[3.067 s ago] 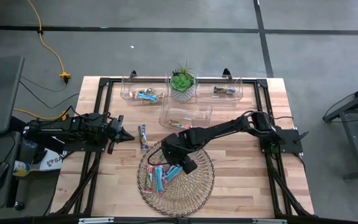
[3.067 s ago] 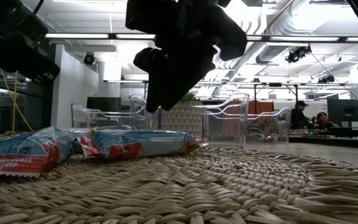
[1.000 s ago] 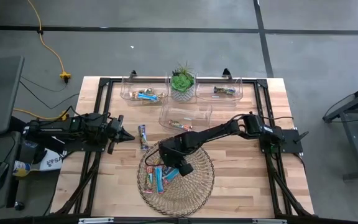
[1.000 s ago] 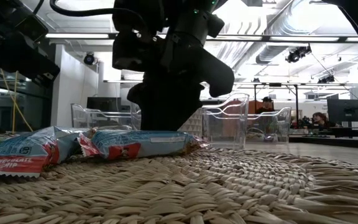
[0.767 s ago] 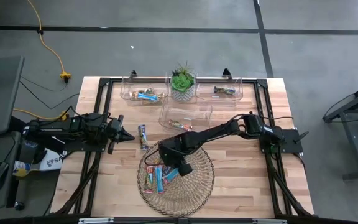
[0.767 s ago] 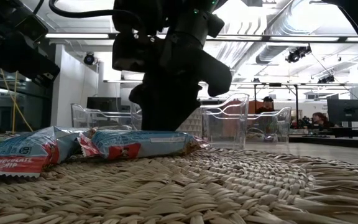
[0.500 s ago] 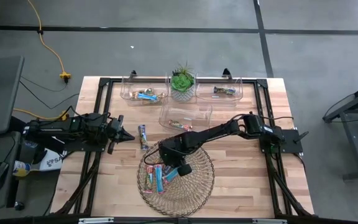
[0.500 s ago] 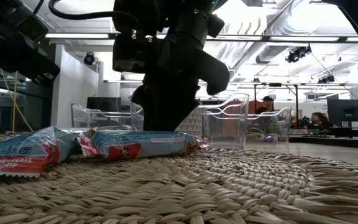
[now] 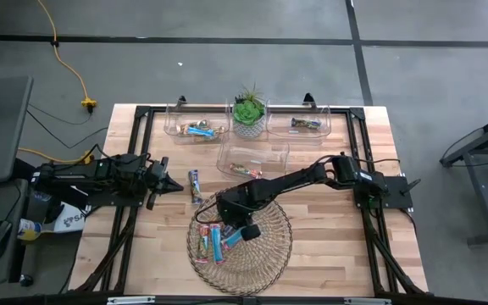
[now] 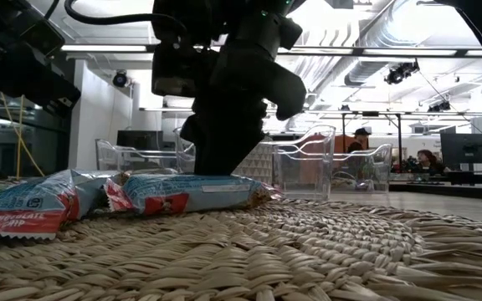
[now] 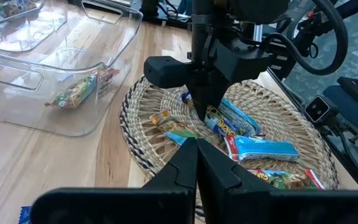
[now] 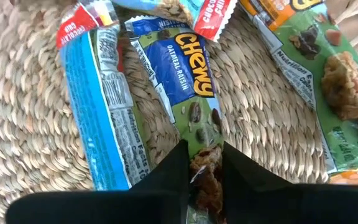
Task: Pick and place Granola Bars by type
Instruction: Put the blue granola bar into the top right transparent bin
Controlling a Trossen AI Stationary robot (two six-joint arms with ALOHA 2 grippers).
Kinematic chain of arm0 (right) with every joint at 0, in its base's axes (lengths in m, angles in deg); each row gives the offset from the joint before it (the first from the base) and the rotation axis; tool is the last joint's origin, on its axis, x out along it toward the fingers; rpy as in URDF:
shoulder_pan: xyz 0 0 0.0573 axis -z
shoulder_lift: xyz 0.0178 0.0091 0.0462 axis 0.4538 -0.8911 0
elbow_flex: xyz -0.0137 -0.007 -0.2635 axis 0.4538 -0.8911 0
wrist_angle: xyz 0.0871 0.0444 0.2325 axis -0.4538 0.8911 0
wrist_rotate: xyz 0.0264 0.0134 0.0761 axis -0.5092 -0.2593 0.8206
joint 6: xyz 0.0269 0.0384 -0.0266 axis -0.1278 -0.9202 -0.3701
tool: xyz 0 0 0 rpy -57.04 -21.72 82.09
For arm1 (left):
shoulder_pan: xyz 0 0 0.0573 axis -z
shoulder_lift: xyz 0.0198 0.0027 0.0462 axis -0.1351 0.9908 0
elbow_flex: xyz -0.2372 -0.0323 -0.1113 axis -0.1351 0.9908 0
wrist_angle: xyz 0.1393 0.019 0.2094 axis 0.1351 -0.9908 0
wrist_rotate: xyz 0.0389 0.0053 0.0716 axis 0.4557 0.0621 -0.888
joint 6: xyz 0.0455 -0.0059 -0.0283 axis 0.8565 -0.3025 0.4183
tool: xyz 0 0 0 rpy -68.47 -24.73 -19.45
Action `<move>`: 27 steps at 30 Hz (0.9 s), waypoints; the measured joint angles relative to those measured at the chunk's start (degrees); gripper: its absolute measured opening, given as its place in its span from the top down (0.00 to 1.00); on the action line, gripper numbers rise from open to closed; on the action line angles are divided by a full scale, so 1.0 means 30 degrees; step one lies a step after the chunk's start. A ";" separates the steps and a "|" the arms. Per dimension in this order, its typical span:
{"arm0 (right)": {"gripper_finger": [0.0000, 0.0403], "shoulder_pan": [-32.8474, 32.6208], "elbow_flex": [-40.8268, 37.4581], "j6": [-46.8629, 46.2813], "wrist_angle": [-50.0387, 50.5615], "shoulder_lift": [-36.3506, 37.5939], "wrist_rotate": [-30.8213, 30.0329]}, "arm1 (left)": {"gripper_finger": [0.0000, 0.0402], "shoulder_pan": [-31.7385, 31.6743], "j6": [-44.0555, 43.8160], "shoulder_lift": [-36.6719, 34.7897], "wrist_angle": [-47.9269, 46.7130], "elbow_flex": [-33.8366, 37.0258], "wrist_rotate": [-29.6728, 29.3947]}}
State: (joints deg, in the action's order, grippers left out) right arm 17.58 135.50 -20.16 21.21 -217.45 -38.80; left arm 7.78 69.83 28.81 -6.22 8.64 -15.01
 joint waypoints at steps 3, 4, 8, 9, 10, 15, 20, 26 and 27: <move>0.89 -0.0006 0.0000 -0.0049 -0.0072 0.0116 0.0186 | 1.00 0.0000 0.0000 -0.0002 0.0000 0.0007 0.0000; 0.89 -0.0006 0.0005 -0.0076 -0.0200 0.0186 0.0314 | 1.00 0.0000 0.0000 -0.0005 0.0000 0.0000 -0.0007; 0.91 -0.0006 0.0015 -0.0870 -0.0446 0.0510 0.0580 | 1.00 0.0000 0.0000 0.0002 0.0007 0.0005 -0.0007; 0.91 -0.0006 0.0015 -0.0924 -0.0474 0.0582 0.0594 | 1.00 0.0000 0.0000 -0.0003 0.0003 0.0000 -0.0007; 0.91 -0.0028 0.0022 -0.1009 -0.0622 0.0685 0.0601 | 1.00 0.0000 0.0000 0.0002 -0.0007 0.0004 -0.0015; 0.91 -0.0043 0.0029 -0.1941 -0.1036 0.1277 0.0779 | 1.00 0.0000 0.0000 -0.0001 -0.0007 0.0003 -0.0073; 0.91 -0.0108 0.0029 -0.3380 -0.2598 0.2216 0.1109 | 1.00 0.0000 0.0000 0.0002 0.0006 0.0007 -0.0073; 0.92 -0.0560 0.0036 -0.4902 -0.6299 0.3635 0.0684 | 1.00 0.0000 0.0000 0.0002 -0.0022 0.0007 -0.0066; 0.92 -0.0658 0.0036 -0.5153 -0.6891 0.3878 0.0545 | 1.00 0.0000 0.0000 0.0002 0.0005 0.0006 -0.0066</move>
State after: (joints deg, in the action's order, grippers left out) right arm 15.60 135.61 -35.62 0.54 -205.82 -37.16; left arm 7.78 69.83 28.82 -6.20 8.66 -15.20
